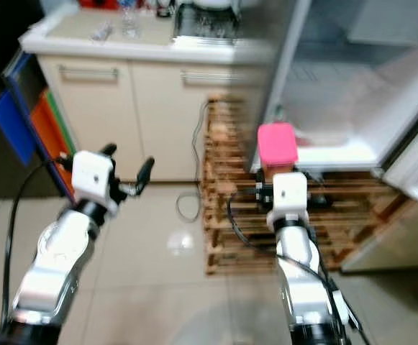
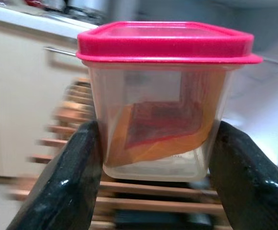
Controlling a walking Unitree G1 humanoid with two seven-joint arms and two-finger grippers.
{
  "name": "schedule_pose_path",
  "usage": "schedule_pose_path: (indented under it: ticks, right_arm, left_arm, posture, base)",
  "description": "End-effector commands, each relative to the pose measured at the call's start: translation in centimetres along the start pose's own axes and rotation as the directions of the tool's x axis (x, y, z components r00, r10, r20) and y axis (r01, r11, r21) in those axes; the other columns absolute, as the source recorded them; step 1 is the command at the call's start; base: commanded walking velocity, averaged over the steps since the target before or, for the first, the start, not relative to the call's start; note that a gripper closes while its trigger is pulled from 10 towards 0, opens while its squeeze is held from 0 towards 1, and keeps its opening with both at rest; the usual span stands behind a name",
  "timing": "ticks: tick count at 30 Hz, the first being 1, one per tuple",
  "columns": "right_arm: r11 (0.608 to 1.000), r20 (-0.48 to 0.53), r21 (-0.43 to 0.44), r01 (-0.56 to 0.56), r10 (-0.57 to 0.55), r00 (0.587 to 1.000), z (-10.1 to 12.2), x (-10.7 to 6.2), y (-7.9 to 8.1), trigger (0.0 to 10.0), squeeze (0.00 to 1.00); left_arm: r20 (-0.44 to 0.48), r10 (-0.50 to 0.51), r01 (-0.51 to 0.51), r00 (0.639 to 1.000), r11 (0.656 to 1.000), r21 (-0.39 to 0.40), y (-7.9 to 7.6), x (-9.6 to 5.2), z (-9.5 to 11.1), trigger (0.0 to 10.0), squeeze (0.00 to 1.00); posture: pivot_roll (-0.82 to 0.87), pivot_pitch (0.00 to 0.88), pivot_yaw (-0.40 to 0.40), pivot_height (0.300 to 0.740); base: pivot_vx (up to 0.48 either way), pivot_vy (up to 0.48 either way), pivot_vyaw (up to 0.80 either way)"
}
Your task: Restocking fridge
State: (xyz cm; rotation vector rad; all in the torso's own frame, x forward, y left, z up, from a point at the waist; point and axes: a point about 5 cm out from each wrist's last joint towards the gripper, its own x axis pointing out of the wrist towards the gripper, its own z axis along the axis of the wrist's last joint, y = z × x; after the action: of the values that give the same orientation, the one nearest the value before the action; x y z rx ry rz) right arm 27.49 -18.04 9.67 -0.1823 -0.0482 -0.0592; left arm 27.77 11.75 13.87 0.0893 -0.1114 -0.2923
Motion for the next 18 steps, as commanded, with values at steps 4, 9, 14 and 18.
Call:
schedule_pose_path:
  ticks: [4, 9, 14, 18]
  right_arm:
    - [0.998, 0.000, 0.055, -0.016, 0.016, 1.000, 0.3, 0.2, 0.5, 0.0, 0.00]
    - [0.985, -0.071, 0.158, 0.066, -0.055, 0.996, -1.1, -0.6, -0.5, 0.0, 0.03]
    - [0.974, -0.104, 0.201, 0.101, -0.081, 0.991, -1.9, -1.5, -0.6, 0.0, 0.07]
    - [0.982, -0.081, 0.183, 0.057, -0.043, 0.996, -1.4, -1.2, 0.1, 0.0, 0.11]
  left_arm:
    - [-0.049, 0.157, -0.158, 0.986, 0.987, -0.027, 2.5, -0.4, -1.0, 10.0, 0.00]
    - [-0.149, 0.254, -0.268, 0.956, 0.959, -0.088, 3.9, -2.0, -3.0, 10.0, 0.00]
    - [-0.201, 0.281, -0.309, 0.938, 0.943, -0.126, 3.7, -2.4, -4.0, 10.0, 0.00]
    - [-0.185, 0.284, -0.308, 0.941, 0.945, -0.113, 4.0, -2.0, -3.6, 10.0, 0.00]
  posture:
    - [0.02, 0.000, -0.038, 0.740]
    - [0.02, 0.000, -0.036, 0.740]
    - [0.02, 0.000, -0.032, 0.740]
    - [0.02, 0.000, -0.030, 0.740]
  base:
    - [0.262, -0.398, 0.00]
    - [0.266, -0.395, 0.00]
    - [0.267, -0.395, 0.00]
    - [0.266, -0.396, 0.00]
